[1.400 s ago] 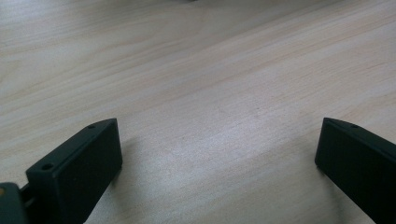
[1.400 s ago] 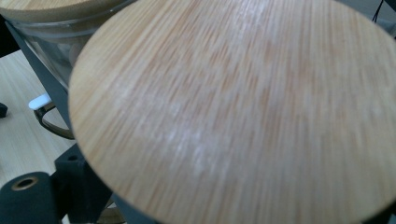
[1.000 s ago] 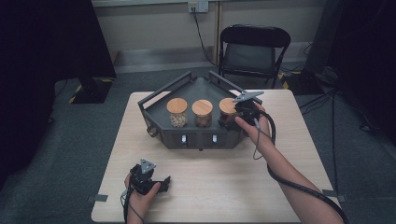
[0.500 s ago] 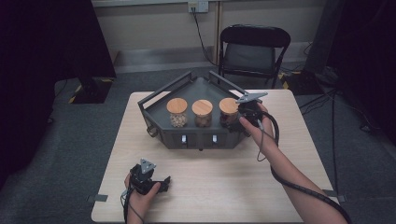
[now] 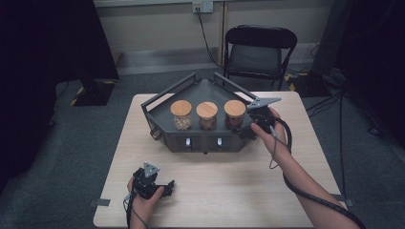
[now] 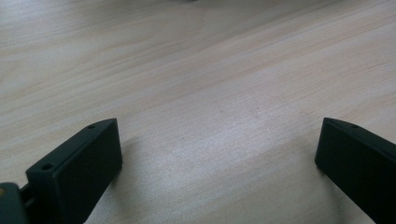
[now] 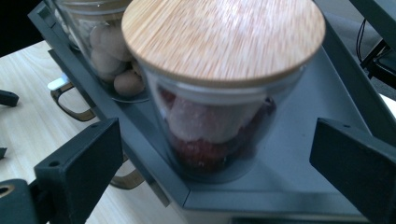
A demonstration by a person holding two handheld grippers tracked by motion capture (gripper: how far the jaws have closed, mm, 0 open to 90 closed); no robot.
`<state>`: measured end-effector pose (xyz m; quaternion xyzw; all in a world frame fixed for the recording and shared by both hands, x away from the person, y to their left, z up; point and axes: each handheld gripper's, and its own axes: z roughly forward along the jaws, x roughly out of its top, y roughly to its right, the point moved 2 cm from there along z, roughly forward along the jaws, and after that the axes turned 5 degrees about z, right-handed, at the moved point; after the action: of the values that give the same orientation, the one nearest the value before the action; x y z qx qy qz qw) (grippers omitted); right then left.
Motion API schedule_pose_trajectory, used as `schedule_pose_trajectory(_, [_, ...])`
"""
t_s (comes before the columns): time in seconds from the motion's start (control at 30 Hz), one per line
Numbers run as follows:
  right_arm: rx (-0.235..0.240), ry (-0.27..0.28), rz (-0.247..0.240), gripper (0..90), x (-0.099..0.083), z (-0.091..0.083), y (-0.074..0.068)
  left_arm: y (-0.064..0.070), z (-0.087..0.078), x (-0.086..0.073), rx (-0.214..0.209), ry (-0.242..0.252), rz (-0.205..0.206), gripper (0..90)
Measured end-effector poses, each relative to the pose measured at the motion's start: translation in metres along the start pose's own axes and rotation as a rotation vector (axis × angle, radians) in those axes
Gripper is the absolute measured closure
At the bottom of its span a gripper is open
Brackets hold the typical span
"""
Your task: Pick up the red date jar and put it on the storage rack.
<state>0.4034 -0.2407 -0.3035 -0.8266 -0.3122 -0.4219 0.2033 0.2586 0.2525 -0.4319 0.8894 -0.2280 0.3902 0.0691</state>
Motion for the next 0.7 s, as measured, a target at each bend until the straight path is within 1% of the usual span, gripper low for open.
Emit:
schedule_pose_trajectory(0.1, [-0.001, 0.001, -0.005, 1.6, -0.004, -0.004, -0.002, 0.0, 0.0, 0.0, 0.0, 0.0, 0.0, 0.3])
schedule_pose_trajectory(0.3, [0.013, 0.003, -0.027, 1.8, -0.01, -0.012, -0.006, 0.0, 0.0, 0.0, 0.0, 0.0, 0.0, 0.3])
schedule_pose_trajectory(0.37, [0.027, 0.012, -0.027, 2.0, -0.014, -0.014, -0.006, 0.0, 0.0, 0.0, 0.0, 0.0, 0.0, 0.3])
schedule_pose_trajectory(0.43, [0.025, 0.013, -0.032, 1.7, -0.017, -0.017, -0.007, 0.0, 0.0, 0.0, 0.0, 0.0, 0.0, 0.3])
schedule_pose_trajectory(0.57, [0.039, 0.021, -0.044, 1.8, -0.024, -0.022, -0.01, 0.0, 0.0, 0.0, 0.0, 0.0, 0.0, 0.3])
schedule_pose_trajectory(0.7, [0.043, 0.024, -0.058, 1.7, -0.03, -0.026, -0.012, 0.0, 0.0, 0.0, 0.0, 0.0, 0.0, 0.3])
